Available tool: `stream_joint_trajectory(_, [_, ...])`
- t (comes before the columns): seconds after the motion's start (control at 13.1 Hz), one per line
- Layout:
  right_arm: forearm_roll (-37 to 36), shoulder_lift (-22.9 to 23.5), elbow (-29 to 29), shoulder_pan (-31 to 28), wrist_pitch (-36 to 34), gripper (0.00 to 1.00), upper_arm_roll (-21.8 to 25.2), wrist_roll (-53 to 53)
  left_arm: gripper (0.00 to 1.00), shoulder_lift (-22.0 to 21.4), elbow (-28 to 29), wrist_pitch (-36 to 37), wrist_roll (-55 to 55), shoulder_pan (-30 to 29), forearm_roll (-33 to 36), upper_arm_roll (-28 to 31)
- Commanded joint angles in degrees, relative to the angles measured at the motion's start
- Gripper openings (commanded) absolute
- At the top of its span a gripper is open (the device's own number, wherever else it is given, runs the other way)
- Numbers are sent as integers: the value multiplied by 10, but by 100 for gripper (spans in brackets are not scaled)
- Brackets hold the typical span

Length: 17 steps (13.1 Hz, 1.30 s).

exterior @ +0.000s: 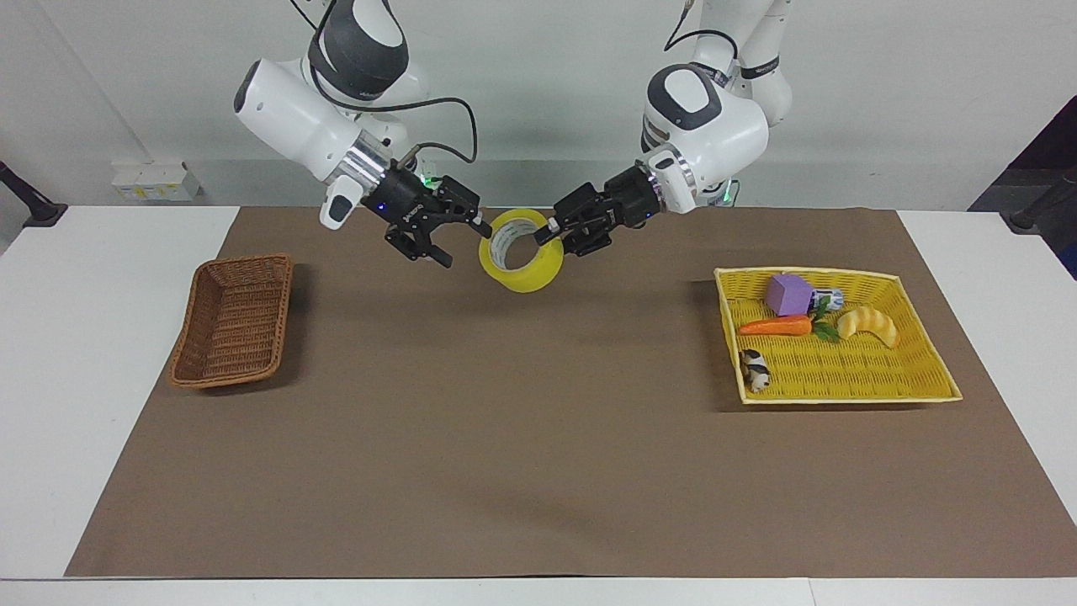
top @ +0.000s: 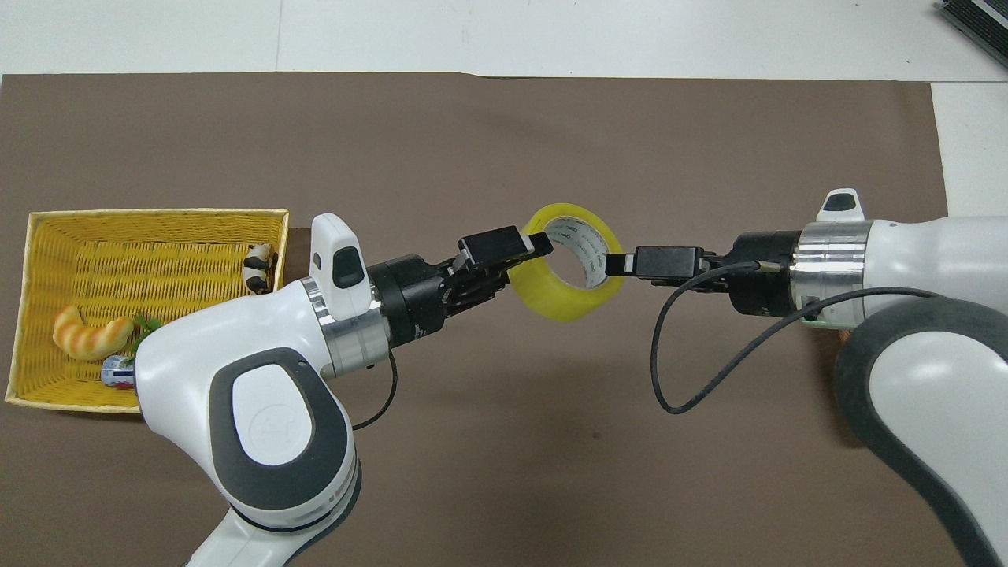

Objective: Move tape to another basket
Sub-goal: 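Grasp the tape roll with the right gripper from the left gripper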

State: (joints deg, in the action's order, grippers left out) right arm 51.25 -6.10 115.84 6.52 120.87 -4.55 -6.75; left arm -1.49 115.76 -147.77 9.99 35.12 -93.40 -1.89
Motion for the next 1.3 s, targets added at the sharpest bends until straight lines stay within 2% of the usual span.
stream_joint_trajectory(0.0, [23, 14, -18, 2, 24, 100, 0, 38, 0, -21, 11, -17, -4, 14, -13, -1])
stream_joint_trajectory(0.3, [-24, 36, -27, 33, 34, 100, -2, 77, 0, -19, 3, -30, -4, 14, -14, -18])
stream_joint_trajectory(0.38, [-31, 40, -26, 46, 33, 94, -1, 77, 0, -19, 1, -31, -5, 14, -14, -23])
stream_joint_trajectory(0.46, [-32, 40, -25, 46, 30, 51, -1, 77, 0, -19, 1, -34, -5, 14, -14, -24])
stream_joint_trajectory(0.53, [-31, 39, -25, 41, 21, 24, -1, 78, 0, -19, 1, -34, -5, 14, -14, -24])
stream_joint_trajectory(0.61, [-31, 40, -25, 39, 17, 7, -1, 80, 0, -19, 1, -34, -5, 13, -14, -24])
stream_joint_trajectory(0.69, [-31, 40, -26, 38, 16, 0, -1, 85, 0, -19, 1, -34, -5, 13, -14, -24])
stream_joint_trajectory(0.99, [-31, 40, -26, 36, 13, 0, 0, 91, 0, -19, 1, -34, -7, 13, -13, -23])
stream_joint_trajectory(1.07, [-31, 40, -26, 37, 12, 0, 0, 92, 6, -19, 1, -34, -9, 13, -13, -23])
stream_joint_trajectory(1.22, [-31, 40, -26, 35, 10, 0, 1, 107, 56, -18, 0, -34, -23, 13, -13, -23])
